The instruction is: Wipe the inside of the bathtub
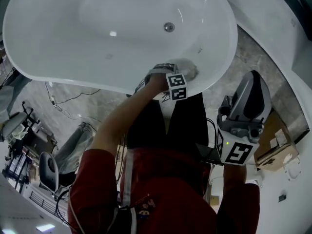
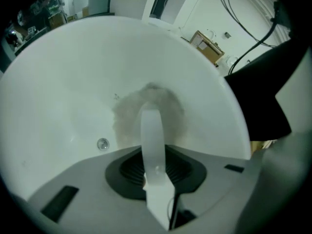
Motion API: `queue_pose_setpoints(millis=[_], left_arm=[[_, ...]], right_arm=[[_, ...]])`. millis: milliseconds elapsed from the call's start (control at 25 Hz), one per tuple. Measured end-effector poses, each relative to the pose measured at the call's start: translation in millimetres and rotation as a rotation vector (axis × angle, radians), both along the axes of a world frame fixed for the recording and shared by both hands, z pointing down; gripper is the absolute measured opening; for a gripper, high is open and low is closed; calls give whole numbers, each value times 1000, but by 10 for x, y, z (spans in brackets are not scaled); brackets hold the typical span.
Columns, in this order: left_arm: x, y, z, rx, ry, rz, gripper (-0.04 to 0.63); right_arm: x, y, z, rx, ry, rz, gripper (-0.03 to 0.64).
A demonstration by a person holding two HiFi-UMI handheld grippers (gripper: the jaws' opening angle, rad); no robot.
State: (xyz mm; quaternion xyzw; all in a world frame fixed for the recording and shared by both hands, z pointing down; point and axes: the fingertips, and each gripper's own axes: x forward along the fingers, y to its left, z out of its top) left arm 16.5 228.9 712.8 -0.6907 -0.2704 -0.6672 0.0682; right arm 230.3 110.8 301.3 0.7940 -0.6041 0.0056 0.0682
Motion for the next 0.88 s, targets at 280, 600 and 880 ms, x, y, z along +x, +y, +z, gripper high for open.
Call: queue_pose_setpoints(millis=[280,600,880], left_arm=[[-36,-282,855,78,-68,-22,92],[-110,-585,1691,146,-102,-31,92],[-143,-854,2197,212,-135,-43,92]], right_arm=[[-17,-239,764,-28,-33,-69,12],[-72,-362,1496,-80,-72,-134,12],[-86,-454,1844,-101,-136,-150,12]])
